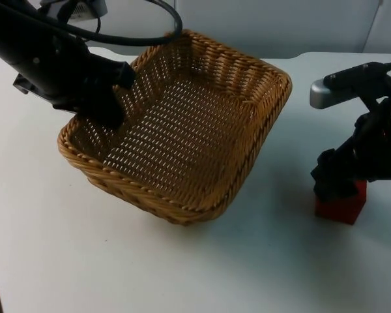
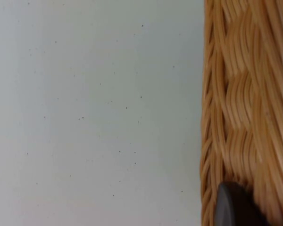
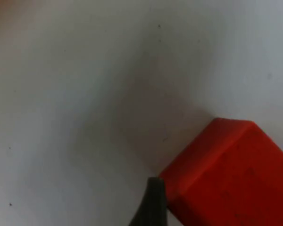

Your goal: Pick up the basket with the left hand and place the cube into the basket with the right hand.

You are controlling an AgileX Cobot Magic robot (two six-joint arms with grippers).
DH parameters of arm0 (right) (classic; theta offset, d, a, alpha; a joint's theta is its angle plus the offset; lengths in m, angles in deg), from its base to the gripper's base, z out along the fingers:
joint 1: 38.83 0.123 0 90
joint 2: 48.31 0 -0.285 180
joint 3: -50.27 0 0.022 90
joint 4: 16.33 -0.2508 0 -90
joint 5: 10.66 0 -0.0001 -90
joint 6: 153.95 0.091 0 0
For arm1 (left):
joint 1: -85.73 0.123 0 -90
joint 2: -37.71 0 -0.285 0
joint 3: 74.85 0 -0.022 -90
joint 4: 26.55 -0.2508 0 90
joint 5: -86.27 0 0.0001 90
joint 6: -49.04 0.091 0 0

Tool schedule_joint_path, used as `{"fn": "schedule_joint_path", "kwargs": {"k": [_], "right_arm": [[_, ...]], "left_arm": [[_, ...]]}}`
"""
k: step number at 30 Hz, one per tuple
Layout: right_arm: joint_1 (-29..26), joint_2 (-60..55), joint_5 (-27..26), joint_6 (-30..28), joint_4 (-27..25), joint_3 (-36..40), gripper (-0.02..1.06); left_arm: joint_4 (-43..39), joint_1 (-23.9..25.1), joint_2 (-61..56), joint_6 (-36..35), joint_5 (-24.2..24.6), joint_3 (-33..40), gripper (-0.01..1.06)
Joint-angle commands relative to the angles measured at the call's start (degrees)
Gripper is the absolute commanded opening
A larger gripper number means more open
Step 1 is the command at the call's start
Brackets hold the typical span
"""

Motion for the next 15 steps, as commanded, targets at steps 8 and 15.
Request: {"fn": "schedule_joint_path", "kwargs": {"k": [8, 15], "right_arm": [[0.0, -1.64, -4.03, 3.01, 0.08, -0.39, 0.47], [0.0, -0.55, -3.46, 3.01, 3.62, -2.84, 0.15]], "left_arm": [[1.81, -0.02, -0.87, 0.0, 0.21, 0.01, 0.0], [1.81, -0.02, -0.87, 0.0, 0.66, 0.01, 0.0]]}}
